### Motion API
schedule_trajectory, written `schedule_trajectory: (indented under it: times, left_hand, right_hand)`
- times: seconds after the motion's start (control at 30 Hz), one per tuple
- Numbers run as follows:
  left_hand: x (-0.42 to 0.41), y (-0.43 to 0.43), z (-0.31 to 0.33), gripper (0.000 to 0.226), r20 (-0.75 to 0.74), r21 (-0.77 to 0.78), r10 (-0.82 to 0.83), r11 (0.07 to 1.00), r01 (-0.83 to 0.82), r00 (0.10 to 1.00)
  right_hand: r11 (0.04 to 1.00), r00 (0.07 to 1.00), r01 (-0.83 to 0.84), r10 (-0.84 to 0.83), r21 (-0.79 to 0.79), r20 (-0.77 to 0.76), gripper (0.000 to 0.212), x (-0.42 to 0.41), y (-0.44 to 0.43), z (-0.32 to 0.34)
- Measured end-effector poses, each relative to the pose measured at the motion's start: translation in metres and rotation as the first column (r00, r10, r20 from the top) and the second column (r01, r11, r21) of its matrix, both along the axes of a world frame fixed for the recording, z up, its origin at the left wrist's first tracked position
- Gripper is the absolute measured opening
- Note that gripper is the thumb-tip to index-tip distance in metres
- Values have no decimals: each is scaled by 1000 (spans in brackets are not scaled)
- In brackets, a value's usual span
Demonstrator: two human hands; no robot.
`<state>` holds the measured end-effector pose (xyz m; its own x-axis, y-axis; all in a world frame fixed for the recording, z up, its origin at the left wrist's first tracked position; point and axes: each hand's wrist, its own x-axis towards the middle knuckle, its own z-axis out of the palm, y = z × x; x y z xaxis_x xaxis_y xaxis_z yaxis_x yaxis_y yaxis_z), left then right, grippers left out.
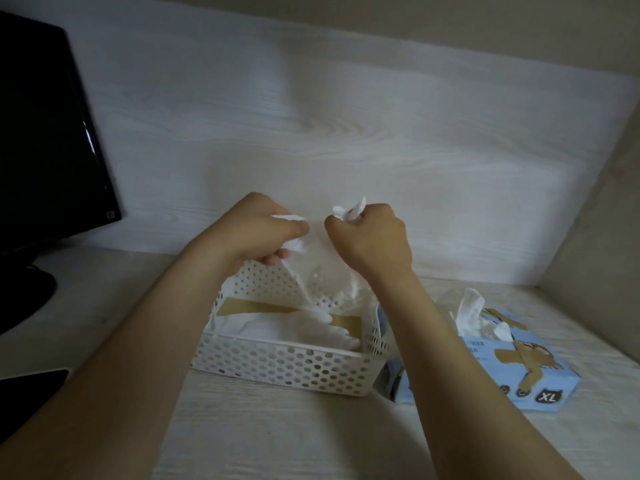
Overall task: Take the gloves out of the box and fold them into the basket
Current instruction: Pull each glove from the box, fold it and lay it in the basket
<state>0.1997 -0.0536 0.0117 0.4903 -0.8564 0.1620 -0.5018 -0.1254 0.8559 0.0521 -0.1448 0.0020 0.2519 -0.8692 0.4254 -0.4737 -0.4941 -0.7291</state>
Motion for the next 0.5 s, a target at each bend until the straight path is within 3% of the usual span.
schedule_trajectory:
  times: [0.1,0.17,0.33,0.4,0.5]
  left_hand:
    - [6,-6,-2,35,108,51,0,999,-6,994]
    - [9,-8,-3,40,121,59,13,998,-21,993]
    - [20,-6,2,38,-72,139,-81,986,90,994]
    - [26,-1,4,38,-39,236,-112,965,118,993]
    - [28,5,1,31,78,462,-191,876,134,978]
  right_hand:
    - [995,994,-94,93,29,53,38,0,-9,1]
    - [978,979,-166,149,125,139,26,-2,-12,1]
    - [828,934,-343,253,443,251,14,-16,-16,3]
    - [820,950,-313,267,478,163,13,-18,-22,1]
    - [816,920,-279,378,505,-102,24,-16,-27,-10]
